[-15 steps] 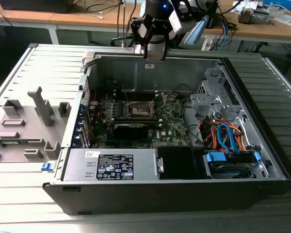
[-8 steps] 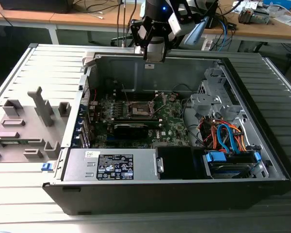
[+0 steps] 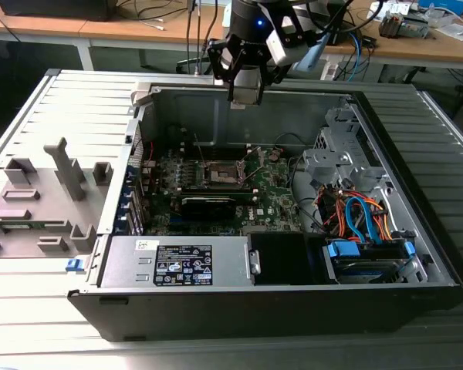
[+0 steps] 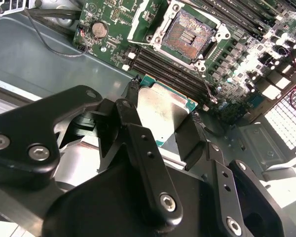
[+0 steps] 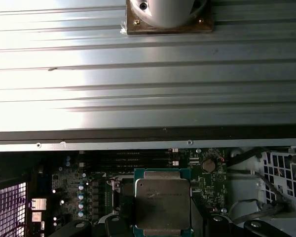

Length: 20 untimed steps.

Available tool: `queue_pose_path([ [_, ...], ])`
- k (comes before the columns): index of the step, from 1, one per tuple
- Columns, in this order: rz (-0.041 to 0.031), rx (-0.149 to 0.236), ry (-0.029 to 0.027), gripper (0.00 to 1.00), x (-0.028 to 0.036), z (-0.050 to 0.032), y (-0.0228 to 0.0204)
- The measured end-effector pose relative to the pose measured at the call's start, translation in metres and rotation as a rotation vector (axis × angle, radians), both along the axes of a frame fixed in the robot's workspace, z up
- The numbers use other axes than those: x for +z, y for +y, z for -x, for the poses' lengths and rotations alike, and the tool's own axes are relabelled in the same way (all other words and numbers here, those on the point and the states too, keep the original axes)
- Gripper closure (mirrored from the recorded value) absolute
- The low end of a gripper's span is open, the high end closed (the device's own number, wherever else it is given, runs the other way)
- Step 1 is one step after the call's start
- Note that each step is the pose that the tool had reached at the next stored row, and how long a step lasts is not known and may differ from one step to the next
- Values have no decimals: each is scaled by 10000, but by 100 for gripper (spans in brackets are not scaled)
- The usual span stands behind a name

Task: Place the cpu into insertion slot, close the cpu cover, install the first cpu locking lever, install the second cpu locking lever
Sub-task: 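Place the cpu into insertion slot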

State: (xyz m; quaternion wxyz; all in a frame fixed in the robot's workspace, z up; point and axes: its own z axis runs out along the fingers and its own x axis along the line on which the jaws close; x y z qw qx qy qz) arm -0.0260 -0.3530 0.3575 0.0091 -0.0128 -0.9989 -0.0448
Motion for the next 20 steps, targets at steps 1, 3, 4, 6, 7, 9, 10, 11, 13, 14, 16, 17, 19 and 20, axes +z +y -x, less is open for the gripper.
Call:
queue_pose_path([
  [1,-1,0,-1,46,-3,0,0],
  [3,0,1,-1,46,-6,0,0],
  [4,0,0,0,46,-7,0,0],
  [6,0,0,-1,46,-11,0,0],
  [7,0,1,0,46,-13,0,0],
  [9,0,0,0,46,-17,0,0],
  [10,0,0,0,46,-18,0,0],
  [11,0,0,0,46,-20,0,0],
  [13,0,0,0,46,-23,0,0],
  [14,0,0,0,46,-25,0,0],
  [16,0,0,0,46,-28,0,0],
  [17,0,0,0,46,-30,0,0],
  [19,0,0,0,46,-32,0,0],
  [20,0,0,0,46,-34,0,0],
])
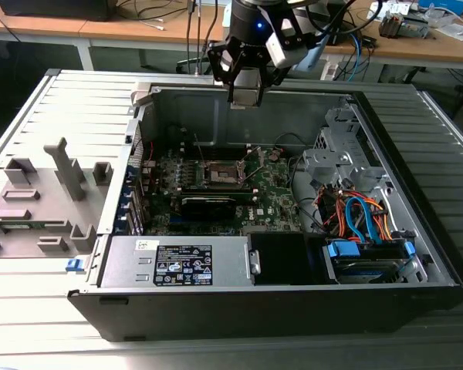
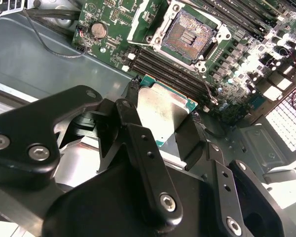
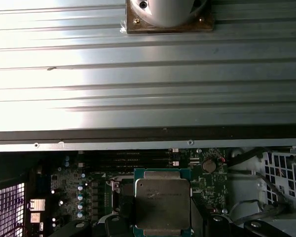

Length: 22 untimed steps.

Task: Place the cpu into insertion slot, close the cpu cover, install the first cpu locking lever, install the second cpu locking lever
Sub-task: 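Place the cpu into insertion slot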

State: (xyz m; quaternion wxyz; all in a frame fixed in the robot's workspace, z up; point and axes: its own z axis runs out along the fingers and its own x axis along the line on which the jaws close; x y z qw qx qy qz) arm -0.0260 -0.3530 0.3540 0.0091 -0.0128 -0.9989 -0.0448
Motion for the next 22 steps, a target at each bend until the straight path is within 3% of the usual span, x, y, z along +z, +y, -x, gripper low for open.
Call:
queue_pose_path([
  [22,20,-1,0,46,-107,1,-8],
])
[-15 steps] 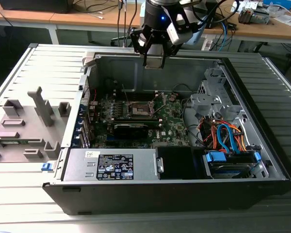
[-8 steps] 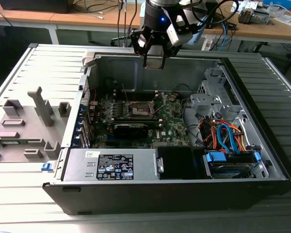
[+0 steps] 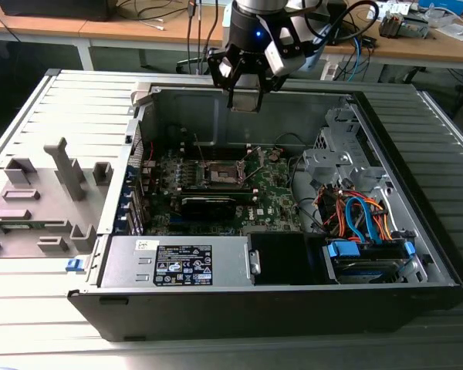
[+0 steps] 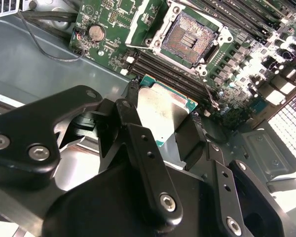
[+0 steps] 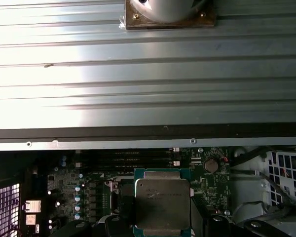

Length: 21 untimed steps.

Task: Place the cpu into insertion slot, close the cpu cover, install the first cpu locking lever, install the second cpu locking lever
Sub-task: 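Place the cpu into insertion slot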

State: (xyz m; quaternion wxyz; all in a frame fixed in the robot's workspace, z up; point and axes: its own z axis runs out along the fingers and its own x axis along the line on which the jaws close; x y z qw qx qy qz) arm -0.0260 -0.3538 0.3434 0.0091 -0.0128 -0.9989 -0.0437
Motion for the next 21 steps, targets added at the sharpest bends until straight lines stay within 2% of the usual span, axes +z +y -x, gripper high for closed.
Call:
queue_pose_path([
  [12,-2,1,-2,46,-21,0,-10],
  [21,-2,0,0,46,-24,1,-82],
])
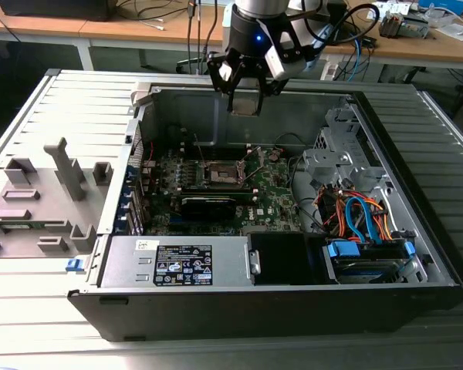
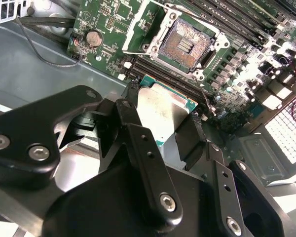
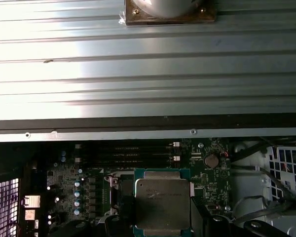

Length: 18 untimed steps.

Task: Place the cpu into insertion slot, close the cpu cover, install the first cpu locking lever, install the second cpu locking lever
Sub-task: 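Place the cpu into insertion slot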

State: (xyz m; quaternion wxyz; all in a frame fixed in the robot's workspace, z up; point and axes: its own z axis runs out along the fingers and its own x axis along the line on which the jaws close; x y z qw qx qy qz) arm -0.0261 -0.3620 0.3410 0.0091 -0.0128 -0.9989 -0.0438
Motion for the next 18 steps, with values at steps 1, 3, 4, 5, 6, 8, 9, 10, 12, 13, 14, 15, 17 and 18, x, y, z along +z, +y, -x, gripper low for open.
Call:
queue_pose_path([
  [1,1,0,0,46,0,0,-4],
  [3,0,0,0,46,-2,1,-16],
  [4,1,-1,1,46,-3,1,-20],
  [5,1,0,0,46,-3,1,-24],
  [6,1,0,1,46,-4,2,-29],
  [8,1,0,1,46,-6,3,-44],
  [9,1,0,1,46,-7,3,-52],
  [10,1,0,0,46,-8,4,-57],
  [12,1,0,1,46,-8,5,-65],
  [13,1,0,1,46,-9,6,-69],
  [14,1,0,1,46,-10,6,-74],
  [15,1,0,0,46,-10,7,-79],
  [17,0,0,0,46,-12,9,-95],
  [18,1,0,1,46,-12,10,-103],
])
